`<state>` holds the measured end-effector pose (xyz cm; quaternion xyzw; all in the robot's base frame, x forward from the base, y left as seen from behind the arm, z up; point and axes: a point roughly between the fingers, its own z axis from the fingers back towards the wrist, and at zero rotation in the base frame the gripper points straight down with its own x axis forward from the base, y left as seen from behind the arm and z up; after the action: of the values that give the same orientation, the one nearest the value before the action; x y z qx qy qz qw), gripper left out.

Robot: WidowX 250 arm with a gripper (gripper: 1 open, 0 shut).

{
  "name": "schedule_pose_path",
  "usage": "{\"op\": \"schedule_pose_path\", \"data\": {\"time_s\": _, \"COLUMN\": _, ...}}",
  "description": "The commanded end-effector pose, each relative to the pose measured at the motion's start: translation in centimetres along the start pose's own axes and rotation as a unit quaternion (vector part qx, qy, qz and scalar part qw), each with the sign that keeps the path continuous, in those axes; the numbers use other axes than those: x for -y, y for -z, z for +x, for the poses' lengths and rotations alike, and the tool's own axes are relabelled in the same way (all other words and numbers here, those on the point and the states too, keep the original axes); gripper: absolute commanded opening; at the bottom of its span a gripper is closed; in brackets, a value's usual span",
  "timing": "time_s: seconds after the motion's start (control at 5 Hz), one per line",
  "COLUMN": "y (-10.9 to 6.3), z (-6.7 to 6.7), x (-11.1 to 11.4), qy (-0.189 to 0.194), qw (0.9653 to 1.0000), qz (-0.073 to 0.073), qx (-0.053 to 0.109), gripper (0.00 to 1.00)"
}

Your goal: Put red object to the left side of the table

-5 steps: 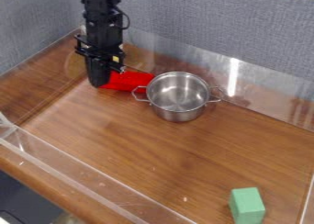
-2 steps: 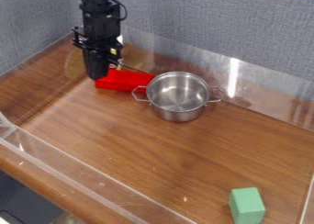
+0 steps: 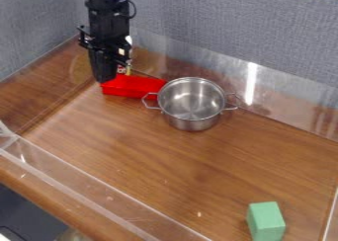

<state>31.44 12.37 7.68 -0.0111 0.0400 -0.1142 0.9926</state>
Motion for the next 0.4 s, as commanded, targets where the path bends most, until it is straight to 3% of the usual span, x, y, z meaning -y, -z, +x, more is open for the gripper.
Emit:
{"op": "schedule_pose_path", "data": {"time_s": 0.0, "y": -2.68, "z": 0.27, "x": -0.81, "qy": -0.006, "qw": 0.999, "qz": 0.029, "qx": 0.033, "gripper": 0.0}}
{"op": "schedule_pose_path", "data": {"time_s": 0.2, "y": -2.5, "z": 0.27, "x": -0.68, "qy": -0.003, "qw": 0.9991, "qz": 0.031, "qx": 0.028, "gripper": 0.0}}
